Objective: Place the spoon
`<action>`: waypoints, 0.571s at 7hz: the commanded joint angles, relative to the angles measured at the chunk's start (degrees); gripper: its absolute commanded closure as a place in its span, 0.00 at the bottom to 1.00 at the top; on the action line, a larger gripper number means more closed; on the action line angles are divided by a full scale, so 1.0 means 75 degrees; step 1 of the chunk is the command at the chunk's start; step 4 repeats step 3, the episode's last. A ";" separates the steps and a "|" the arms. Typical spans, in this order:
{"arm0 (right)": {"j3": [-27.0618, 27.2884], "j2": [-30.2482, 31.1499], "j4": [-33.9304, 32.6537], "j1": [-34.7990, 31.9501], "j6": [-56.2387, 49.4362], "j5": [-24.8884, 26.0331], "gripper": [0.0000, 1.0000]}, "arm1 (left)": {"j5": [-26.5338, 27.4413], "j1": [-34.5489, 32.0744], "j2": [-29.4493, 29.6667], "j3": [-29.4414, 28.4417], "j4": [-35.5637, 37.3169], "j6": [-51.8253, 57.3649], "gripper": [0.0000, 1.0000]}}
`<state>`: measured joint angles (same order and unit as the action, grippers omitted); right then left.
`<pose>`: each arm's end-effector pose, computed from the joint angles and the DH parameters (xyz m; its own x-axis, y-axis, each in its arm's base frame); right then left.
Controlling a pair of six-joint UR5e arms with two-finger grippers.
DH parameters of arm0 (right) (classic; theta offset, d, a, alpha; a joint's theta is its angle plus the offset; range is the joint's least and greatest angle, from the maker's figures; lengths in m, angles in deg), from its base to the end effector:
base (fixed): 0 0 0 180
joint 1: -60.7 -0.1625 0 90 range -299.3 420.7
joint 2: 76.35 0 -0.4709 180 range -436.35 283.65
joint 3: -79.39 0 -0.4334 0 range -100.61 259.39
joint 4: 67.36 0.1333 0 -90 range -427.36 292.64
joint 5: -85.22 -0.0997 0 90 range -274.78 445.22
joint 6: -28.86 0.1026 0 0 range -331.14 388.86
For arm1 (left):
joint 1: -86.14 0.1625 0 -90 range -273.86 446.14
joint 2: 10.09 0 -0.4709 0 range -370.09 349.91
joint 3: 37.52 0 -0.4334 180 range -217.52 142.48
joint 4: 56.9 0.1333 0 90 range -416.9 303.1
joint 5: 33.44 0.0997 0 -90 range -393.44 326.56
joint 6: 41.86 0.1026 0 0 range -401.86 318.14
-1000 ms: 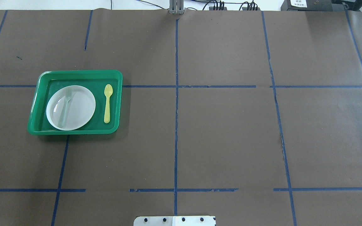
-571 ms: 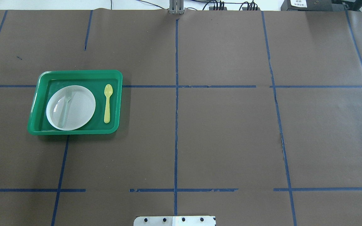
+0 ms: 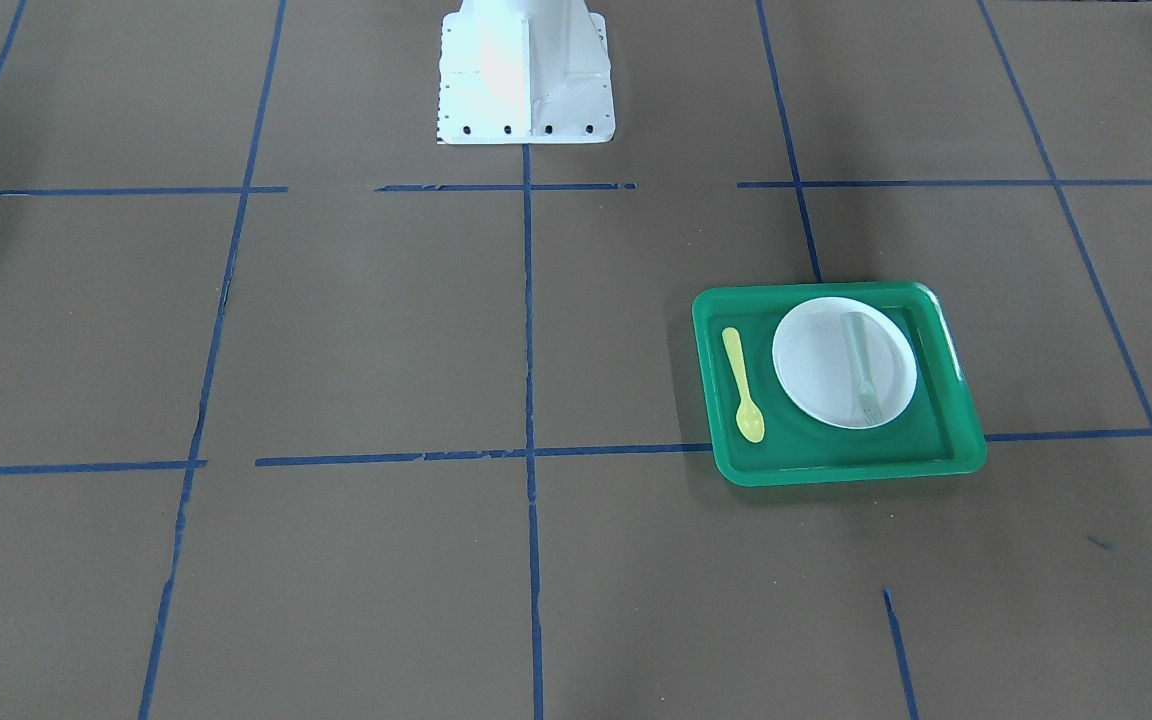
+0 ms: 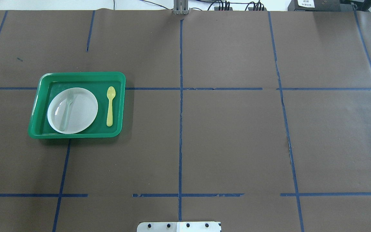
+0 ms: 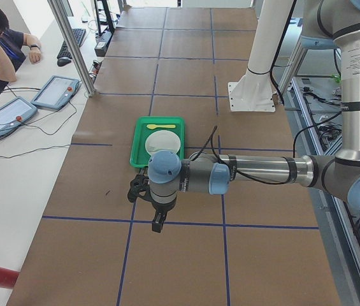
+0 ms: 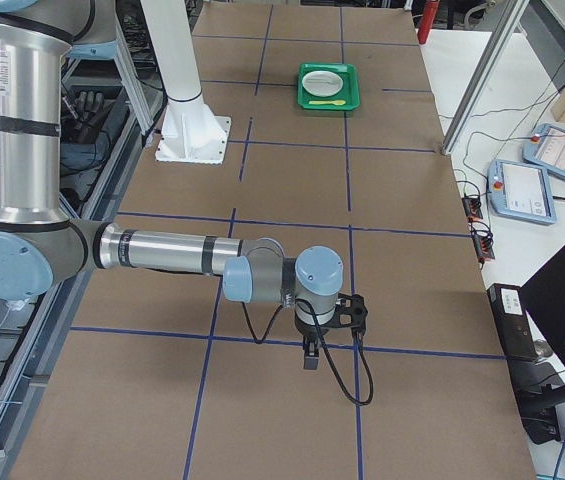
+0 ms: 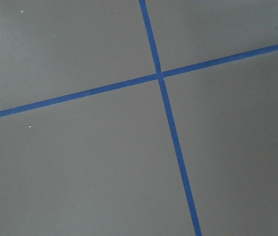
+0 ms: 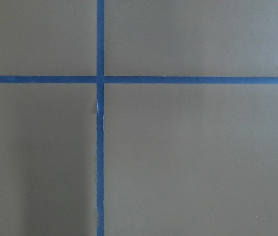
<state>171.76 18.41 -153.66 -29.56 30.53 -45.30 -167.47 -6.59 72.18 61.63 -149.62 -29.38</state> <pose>0.0689 -0.4951 0.7255 0.7598 0.0177 0.6499 -0.0267 0.9996 0.0039 -0.0845 -0.4712 0.6848 0.7138 0.2308 -0.6612 -0.1093 0.9693 0.2203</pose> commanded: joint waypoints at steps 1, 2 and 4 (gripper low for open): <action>0.0000 -0.0002 0.0000 0.0000 0.0000 0.0000 0.00 | 0.0000 0.0000 0.0000 -0.0012 0.0012 0.0000 0.00; 0.0000 -0.0002 0.0000 0.0000 0.0000 0.0000 0.00 | 0.0000 0.0000 -0.0012 0.0011 0.0012 0.0000 0.00; 0.0000 -0.0002 0.0000 0.0000 0.0000 0.0000 0.00 | 0.0000 0.0000 -0.0012 0.0011 0.0012 0.0000 0.00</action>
